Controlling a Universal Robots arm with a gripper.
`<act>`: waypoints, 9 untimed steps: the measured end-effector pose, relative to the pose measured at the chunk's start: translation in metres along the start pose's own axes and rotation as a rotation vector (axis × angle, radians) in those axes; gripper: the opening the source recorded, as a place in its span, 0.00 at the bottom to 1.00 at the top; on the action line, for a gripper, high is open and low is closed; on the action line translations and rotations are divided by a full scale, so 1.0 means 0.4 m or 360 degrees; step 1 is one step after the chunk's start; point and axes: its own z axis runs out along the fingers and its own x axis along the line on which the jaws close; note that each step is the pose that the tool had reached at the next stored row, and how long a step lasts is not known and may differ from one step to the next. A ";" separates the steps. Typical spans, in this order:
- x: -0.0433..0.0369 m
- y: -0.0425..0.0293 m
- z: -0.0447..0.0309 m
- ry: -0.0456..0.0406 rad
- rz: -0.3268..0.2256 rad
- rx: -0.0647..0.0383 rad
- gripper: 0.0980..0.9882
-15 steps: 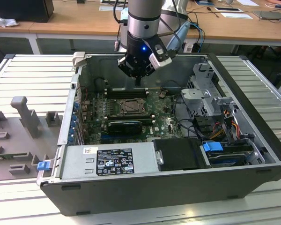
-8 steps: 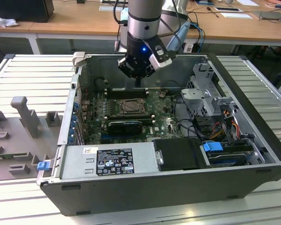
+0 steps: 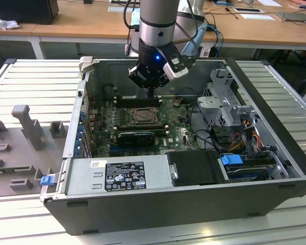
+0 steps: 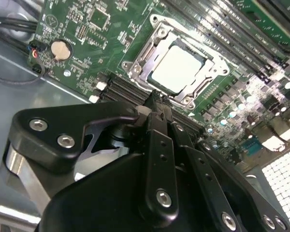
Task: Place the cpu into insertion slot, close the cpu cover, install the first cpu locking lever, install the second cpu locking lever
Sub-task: 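Install the second cpu locking lever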
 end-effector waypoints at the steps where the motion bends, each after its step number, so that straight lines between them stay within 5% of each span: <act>1: 0.000 -0.004 0.004 0.0000 0.0000 0.0000 0.01; 4: 0.003 -0.018 0.023 0.0000 0.0000 0.0000 0.01; 9: 0.016 -0.053 0.027 0.0000 0.0000 0.0000 0.01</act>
